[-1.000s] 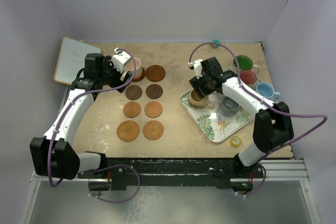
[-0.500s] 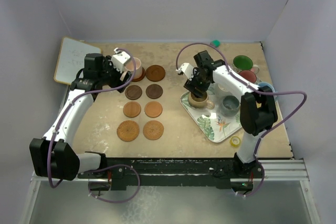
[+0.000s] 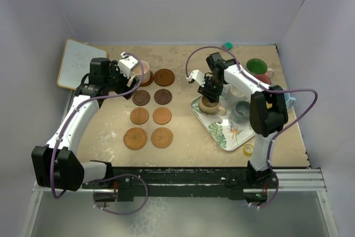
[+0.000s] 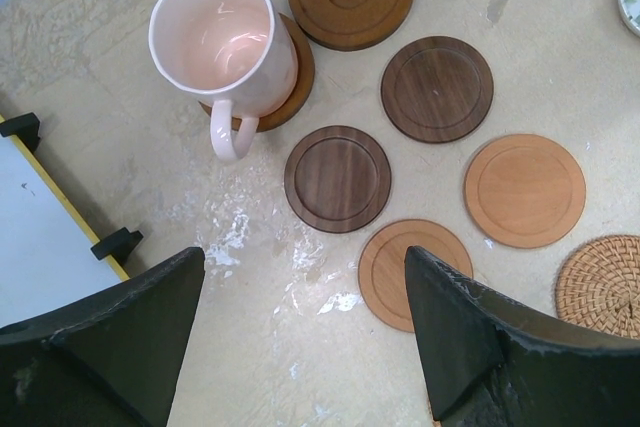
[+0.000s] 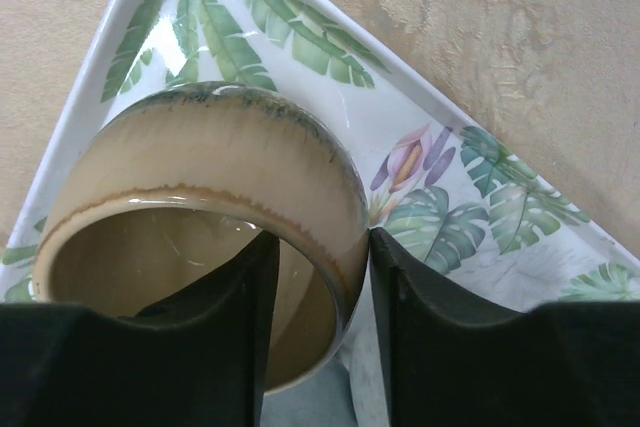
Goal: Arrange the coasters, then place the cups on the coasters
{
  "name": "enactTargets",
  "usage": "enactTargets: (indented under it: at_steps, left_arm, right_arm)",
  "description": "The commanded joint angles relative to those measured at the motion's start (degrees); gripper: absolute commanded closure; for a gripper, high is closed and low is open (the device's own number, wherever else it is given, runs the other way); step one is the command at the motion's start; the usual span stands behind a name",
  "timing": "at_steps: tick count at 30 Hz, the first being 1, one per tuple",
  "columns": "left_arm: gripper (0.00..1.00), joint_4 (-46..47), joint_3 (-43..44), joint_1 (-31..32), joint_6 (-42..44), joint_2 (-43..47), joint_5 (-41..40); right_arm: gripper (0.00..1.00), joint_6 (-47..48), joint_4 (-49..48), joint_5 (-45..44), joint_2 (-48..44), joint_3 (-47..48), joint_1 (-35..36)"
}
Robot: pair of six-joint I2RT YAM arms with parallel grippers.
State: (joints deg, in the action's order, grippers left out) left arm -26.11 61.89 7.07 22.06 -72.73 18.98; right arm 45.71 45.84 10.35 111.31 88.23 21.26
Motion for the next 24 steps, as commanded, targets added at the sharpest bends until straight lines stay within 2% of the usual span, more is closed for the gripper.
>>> enactTargets:
  at_steps: [1,8,12,15,21,24]
  left_arm:
    - [0.22,2.28,0.14,-0.57,0.65,0.1,-0.64]
    - [0.22,2.75,-0.47,-0.57,0.63,0.59,-1.01]
    - [0.22,3.0,-0.58,-0.57,0.58,1.15,-1.2]
    - [0.21,3.99,-0.69,-0.57,-0.54,1.32,-1.67]
    - [0.14,6.74,-0.59,-0.57,-4.51,-0.11,-3.31]
    - [0.13,7.5,-0.19,-0.48,-6.56,-1.31,-1.69]
  right_arm:
    - [0.6,2.21,2.98,2.39,-0.79,2.93,0.1]
    - [0.86,0.24,2.6,1.59,-1.66,1.86,0.1]
    - [0.96,-1.91,2.47,0.26,-3.93,1.34,0.1]
    - [1.0,-4.92,2.09,-1.3,-6.52,1.63,0.1]
    - [1.0,-15.36,-0.93,-3.75,-10.9,1.82,0.08]
    - [1.0,-21.48,-5.88,-7.34,-12.9,1.24,0.17]
